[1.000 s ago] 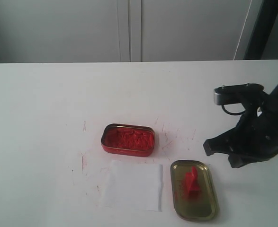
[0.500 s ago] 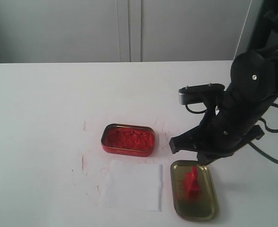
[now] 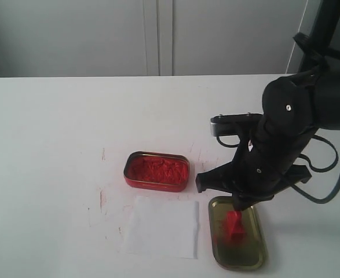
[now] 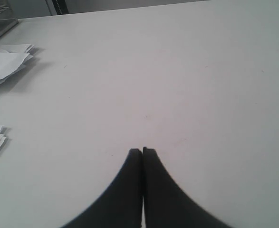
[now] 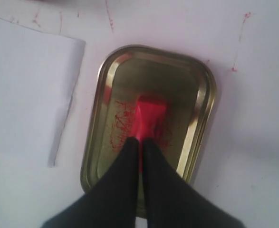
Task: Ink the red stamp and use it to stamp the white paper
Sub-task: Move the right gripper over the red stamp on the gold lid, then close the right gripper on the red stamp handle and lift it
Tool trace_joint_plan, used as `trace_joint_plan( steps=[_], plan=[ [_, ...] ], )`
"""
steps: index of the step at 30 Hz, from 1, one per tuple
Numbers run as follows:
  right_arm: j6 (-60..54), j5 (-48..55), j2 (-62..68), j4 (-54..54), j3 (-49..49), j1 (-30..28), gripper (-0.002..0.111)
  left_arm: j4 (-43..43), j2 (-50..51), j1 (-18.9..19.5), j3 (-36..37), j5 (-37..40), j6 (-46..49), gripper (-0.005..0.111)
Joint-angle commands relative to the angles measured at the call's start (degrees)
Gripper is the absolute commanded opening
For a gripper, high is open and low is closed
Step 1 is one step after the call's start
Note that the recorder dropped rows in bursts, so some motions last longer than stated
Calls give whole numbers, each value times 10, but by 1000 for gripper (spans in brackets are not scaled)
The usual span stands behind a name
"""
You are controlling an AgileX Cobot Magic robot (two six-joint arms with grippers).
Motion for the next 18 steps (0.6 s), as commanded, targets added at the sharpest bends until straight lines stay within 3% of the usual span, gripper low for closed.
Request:
trace_joint_plan(
  steps=[1, 8, 18],
  plan=[
    [11, -2, 9, -3, -3, 3, 14, 0, 0, 0, 2, -2, -2, 0],
    [19, -8, 9, -3, -3, 3, 29, 0, 0, 0, 2, -2, -2, 0],
    [20, -48, 10, 0, 28, 3, 29, 0, 0, 0, 2, -2, -2, 0]
  ],
)
